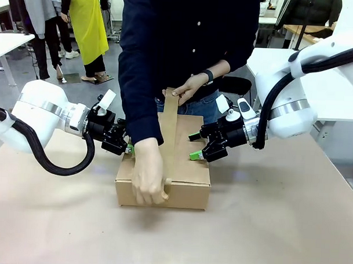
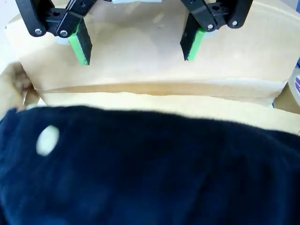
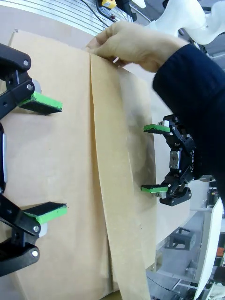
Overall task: Pack the gift set into the box.
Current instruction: Press and hold the closed box until the human finishes sealing it.
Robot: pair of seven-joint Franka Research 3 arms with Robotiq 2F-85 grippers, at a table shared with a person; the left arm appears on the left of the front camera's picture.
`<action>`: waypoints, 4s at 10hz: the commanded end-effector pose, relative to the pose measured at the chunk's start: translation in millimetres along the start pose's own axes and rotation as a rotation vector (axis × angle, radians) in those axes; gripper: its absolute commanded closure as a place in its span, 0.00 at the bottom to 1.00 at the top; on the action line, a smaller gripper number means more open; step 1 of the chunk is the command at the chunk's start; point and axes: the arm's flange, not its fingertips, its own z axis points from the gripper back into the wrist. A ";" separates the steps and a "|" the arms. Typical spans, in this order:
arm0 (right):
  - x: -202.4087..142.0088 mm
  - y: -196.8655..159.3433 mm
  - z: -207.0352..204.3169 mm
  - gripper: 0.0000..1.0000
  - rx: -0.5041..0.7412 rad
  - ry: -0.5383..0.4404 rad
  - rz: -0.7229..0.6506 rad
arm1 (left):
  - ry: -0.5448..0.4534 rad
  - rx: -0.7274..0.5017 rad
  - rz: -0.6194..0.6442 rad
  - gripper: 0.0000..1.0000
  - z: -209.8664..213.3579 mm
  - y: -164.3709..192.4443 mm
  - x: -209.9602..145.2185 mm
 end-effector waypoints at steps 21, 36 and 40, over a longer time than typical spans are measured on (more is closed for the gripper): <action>2.7 1.1 -0.1 0.00 -0.004 0.000 0.007 | 0.004 -0.001 -0.014 0.00 -2.4 -0.8 -1.8; 33.4 45.4 77.5 0.00 0.019 -0.209 0.059 | -0.159 -0.111 -0.103 0.00 67.8 -80.4 66.6; -40.5 120.7 233.5 0.00 -0.408 -0.661 0.110 | -0.609 0.124 -0.206 0.00 223.3 -166.5 14.8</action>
